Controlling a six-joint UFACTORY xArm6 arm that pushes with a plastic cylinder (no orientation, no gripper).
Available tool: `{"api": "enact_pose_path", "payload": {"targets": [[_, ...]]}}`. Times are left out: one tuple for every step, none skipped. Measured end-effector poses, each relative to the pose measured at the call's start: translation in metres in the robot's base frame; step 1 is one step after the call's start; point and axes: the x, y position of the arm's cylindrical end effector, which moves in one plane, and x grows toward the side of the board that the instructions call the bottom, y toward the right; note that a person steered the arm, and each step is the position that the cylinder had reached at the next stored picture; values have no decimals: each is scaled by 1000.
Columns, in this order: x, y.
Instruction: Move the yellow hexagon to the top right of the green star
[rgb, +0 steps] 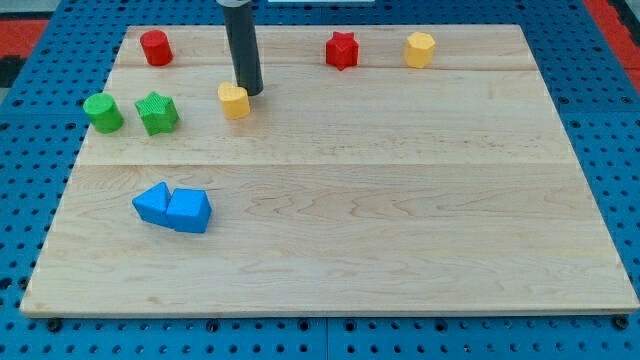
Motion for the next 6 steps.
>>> {"api": "enact_pose_path", "payload": {"targets": [[16, -9], [13, -46], [26, -80], [42, 25], [45, 155], [21, 287]]}}
